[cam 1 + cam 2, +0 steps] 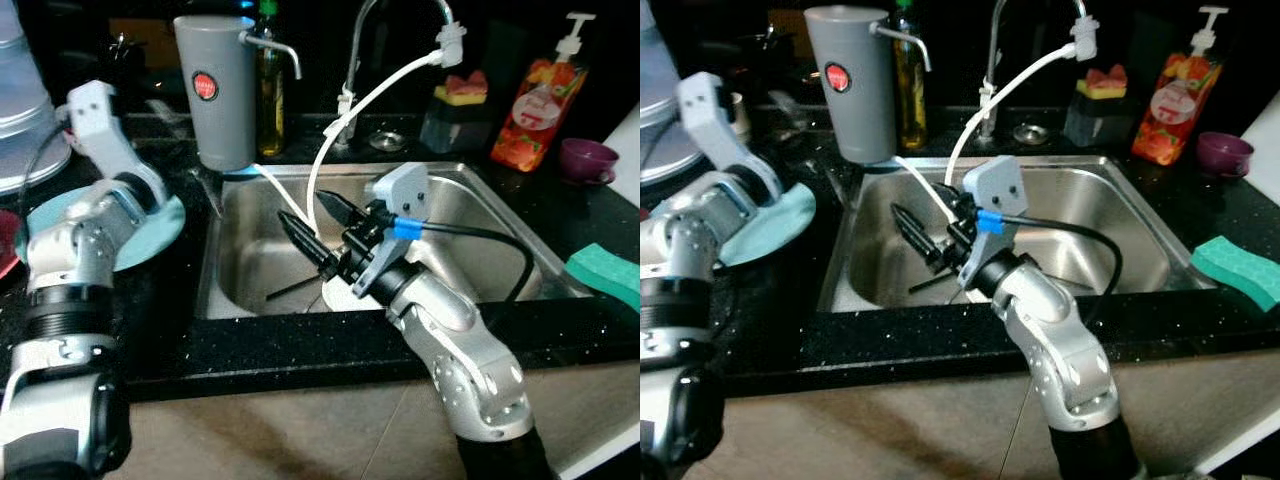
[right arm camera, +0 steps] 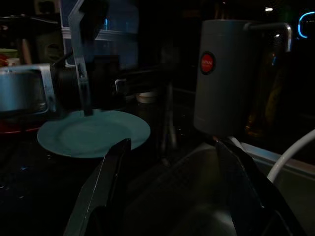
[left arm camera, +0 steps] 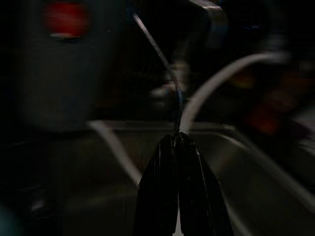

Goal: Kitchen organization

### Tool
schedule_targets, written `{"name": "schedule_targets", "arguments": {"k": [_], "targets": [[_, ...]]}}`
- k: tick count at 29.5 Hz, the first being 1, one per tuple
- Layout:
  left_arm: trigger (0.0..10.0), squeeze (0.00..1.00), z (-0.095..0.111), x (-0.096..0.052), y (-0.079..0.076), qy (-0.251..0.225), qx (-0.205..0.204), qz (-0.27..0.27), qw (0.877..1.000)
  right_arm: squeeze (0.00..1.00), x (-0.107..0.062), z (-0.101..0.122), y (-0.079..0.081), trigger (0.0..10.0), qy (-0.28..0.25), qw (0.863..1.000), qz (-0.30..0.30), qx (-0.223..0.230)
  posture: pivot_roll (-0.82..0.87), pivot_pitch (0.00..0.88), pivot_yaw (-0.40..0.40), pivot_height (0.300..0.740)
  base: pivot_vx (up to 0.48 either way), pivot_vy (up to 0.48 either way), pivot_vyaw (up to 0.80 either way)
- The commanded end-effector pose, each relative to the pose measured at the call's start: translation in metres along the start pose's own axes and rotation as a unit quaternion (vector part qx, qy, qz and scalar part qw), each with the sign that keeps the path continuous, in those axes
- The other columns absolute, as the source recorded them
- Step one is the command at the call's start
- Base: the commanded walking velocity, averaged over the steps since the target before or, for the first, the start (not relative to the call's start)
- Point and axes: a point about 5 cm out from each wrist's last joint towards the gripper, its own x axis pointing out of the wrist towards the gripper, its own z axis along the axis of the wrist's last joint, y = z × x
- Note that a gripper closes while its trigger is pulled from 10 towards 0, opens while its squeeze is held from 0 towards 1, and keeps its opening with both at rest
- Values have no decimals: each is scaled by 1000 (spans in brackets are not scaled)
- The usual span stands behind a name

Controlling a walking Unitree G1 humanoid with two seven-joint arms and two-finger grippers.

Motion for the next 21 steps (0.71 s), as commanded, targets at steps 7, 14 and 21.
{"name": "schedule_targets", "arguments": {"k": [7, 14, 21], "targets": [[10000, 0, -13, -9, -49, 33, 2, -159, 987, 0, 2, -8, 5, 10000, 28, 998, 11, -53, 45, 96, -19, 740, 0, 0, 0], [10000, 0, -20, -14, -70, 42, -18, -215, 976, 0, 5, -15, 5, 10000, 48, 997, -2, -64, 46, 98, -21, 740, 0, 0, 0], [10000, 0, -25, -19, -85, 52, -22, -253, 966, 0, 9, -21, -2, 10000, 60, 995, -51, -66, 46, 97, -16, 740, 0, 0, 0]]}}
